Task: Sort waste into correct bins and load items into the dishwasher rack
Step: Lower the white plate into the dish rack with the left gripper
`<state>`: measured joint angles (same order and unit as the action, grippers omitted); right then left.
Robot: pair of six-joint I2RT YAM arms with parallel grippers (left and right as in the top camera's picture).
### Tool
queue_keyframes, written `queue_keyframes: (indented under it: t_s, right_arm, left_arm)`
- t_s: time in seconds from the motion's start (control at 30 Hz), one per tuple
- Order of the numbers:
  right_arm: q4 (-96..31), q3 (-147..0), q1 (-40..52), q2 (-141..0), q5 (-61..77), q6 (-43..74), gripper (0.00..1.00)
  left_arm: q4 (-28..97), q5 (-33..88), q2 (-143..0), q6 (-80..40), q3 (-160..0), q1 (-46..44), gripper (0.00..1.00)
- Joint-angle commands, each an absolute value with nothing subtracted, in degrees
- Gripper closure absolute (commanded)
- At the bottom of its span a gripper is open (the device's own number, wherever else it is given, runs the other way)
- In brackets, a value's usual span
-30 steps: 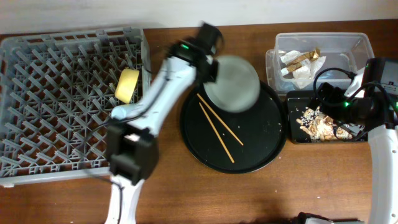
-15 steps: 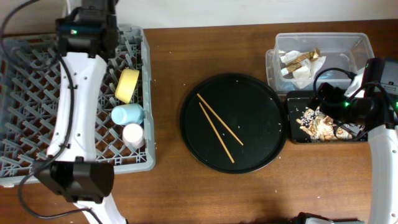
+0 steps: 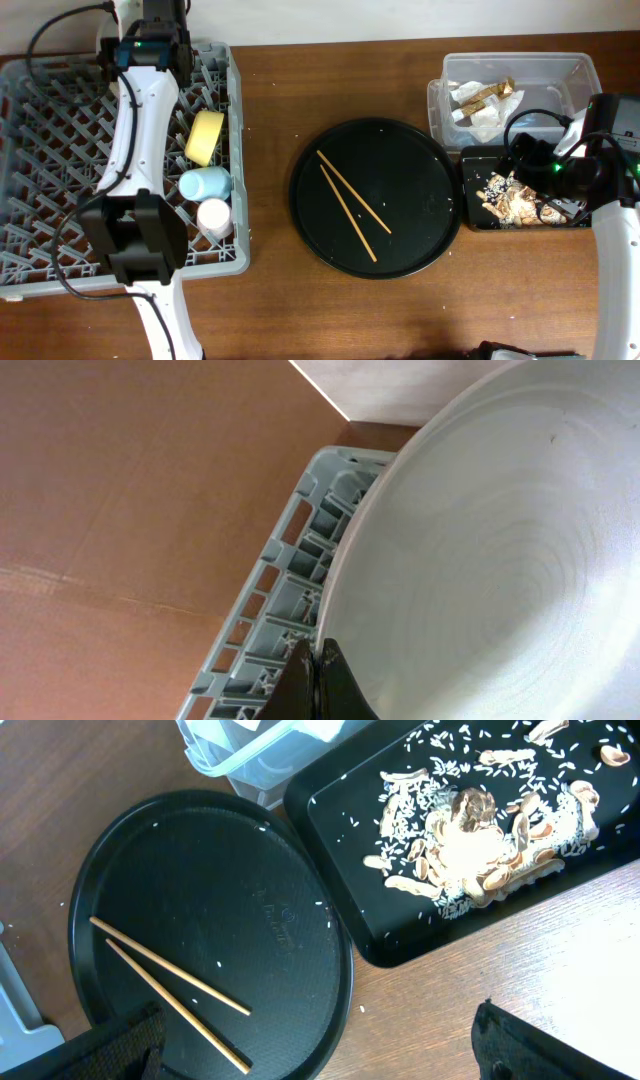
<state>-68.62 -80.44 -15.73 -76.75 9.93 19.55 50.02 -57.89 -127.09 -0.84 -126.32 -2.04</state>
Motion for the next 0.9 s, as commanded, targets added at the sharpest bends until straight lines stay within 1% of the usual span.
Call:
queue_keyframes:
  t_s: [0.0,0.1,0.23,0.27,0.3,0.33,0.37,0.4,0.43,0.47,0.57,0.63,0.67,0.73,0.83,0.87]
  right_arm:
    - [-68.60,-80.66,-16.21,-76.27,9.39,20.01,0.02]
    - [-68.60,-80.66,-16.21,-76.27,9.39,20.01,0.02]
    - [-68.60,-80.66,-16.21,-76.27,9.39,20.01,0.02]
    - [-68.60,-80.66,-16.21,-76.27,9.39,20.01,0.02]
    - [-68.60,-80.66,-16.21,-76.27,9.39,20.01,0.01]
    - [-68.60,-80.66,-16.21,-76.27,9.39,20.01,0.02]
    - [-68.60,-80.66,-16.21,-76.27,9.39,20.01,0.02]
    - [-68.60,-80.66,-16.21,-76.27,9.39,20.01,0.02]
    - [-68.60,-80.66,-16.21,-76.27,9.39,20.01,0.02]
    - [-68.60,-80.66,-16.21,-76.27,9.39,20.01,0.01]
    - [-68.60,-80.66,-16.21,-76.27,9.39,20.01,0.02]
    - [-68.60,-80.66,-16.21,-76.27,9.39,20.01,0.02]
    - [-68.60,-80.66,-16.21,-76.27,9.39,20.01,0.02]
    - [-68.60,-80.66,-16.21,-76.27,9.39,20.01,0.02]
    - [-68.60,-80.66,-16.21,-76.27,9.39,20.01,0.02]
    - [-68.60,-80.66,-16.21,-76.27,9.39,20.01,0.01]
  left_arm:
    - [48.84,-59.83,-129.12,-0.34,-126.58,-1.58,0.99]
    - [48.93,-59.05,-131.02,-0.36,-126.58,-1.63,1.00]
    - [49.30,-53.01,-131.57,-0.36,-126.58,-2.37,0.99]
    - [49.30,-51.27,-131.57,-0.36,-126.58,-2.66,0.97]
    - [49.95,-49.58,-131.57,-0.36,-126.58,-3.03,0.91]
    - [50.50,-48.01,-131.57,-0.36,-126.58,-3.40,0.62]
    - [50.59,-47.59,-131.57,-0.36,-126.58,-3.77,0.39]
    - [50.54,-47.57,-131.57,-0.36,-126.58,-4.12,0.23]
    - [50.54,-47.59,-131.55,-0.34,-126.61,-4.54,0.03]
    - [50.59,-47.57,-131.44,-0.34,-126.96,-4.97,0.01]
    - [52.73,-47.53,-130.45,-0.32,-128.95,-6.33,0.01]
    - [56.58,-45.89,-129.34,-0.34,-132.75,-7.64,0.01]
    - [60.23,-41.54,-128.53,-0.38,-135.63,-8.69,0.01]
    - [68.49,-27.03,-126.80,-0.69,-140.66,-10.96,0.01]
    - [79.53,-5.04,-125.54,-8.86,-143.20,-16.27,0.01]
    - [81.41,-1.61,-125.78,-8.99,-142.91,-18.28,0.01]
